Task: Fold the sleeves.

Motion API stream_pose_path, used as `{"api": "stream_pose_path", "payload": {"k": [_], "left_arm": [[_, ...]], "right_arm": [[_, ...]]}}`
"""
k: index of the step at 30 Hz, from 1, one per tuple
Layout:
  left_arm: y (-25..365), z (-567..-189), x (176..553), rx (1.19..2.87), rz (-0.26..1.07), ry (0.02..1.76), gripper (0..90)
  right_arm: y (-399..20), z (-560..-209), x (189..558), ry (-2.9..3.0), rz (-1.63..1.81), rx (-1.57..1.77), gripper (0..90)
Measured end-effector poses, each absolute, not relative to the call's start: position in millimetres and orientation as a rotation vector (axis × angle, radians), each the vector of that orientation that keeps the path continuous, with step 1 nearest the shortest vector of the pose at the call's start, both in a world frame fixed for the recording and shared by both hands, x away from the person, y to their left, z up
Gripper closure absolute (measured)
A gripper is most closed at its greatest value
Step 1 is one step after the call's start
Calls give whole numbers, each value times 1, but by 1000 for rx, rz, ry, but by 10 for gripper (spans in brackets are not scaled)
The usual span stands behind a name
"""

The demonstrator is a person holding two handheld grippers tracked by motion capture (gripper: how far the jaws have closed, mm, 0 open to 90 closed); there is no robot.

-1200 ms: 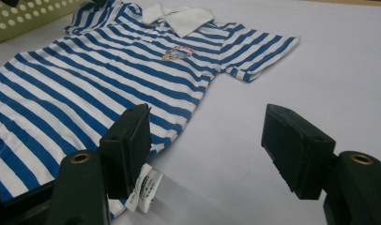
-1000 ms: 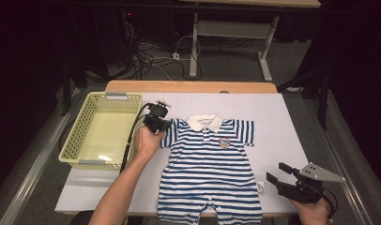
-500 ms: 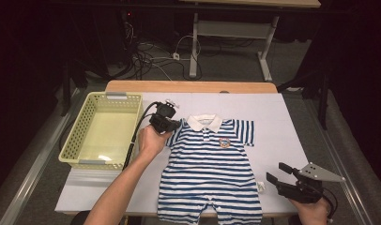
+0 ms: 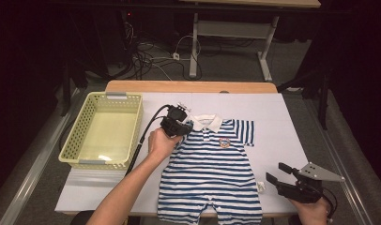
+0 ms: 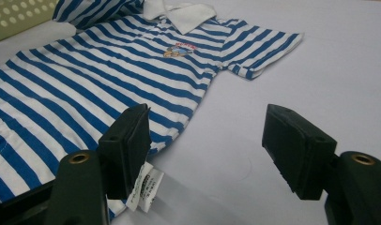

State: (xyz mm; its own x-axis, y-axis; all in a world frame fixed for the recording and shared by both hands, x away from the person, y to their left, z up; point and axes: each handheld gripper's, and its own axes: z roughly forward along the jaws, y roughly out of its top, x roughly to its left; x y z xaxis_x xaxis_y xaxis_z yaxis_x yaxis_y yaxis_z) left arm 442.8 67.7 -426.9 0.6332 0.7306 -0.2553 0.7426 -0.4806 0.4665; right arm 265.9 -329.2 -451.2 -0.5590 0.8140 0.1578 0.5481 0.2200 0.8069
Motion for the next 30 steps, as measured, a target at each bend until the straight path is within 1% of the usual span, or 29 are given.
{"api": "stream_pose_path", "payload": {"k": [19, 24, 30], "left_arm": [[40, -460, 449, 2372, -80, 1147, 849], [41, -461, 450, 2358, -79, 1152, 795], [47, -447, 448, 2313, -48, 1144, 672]], "right_arm": [[-330, -452, 267, 2212, 1265, 1284, 335], [-330, -452, 267, 2209, 1270, 1290, 334], [-331, -452, 268, 2208, 1275, 1290, 334]]}}
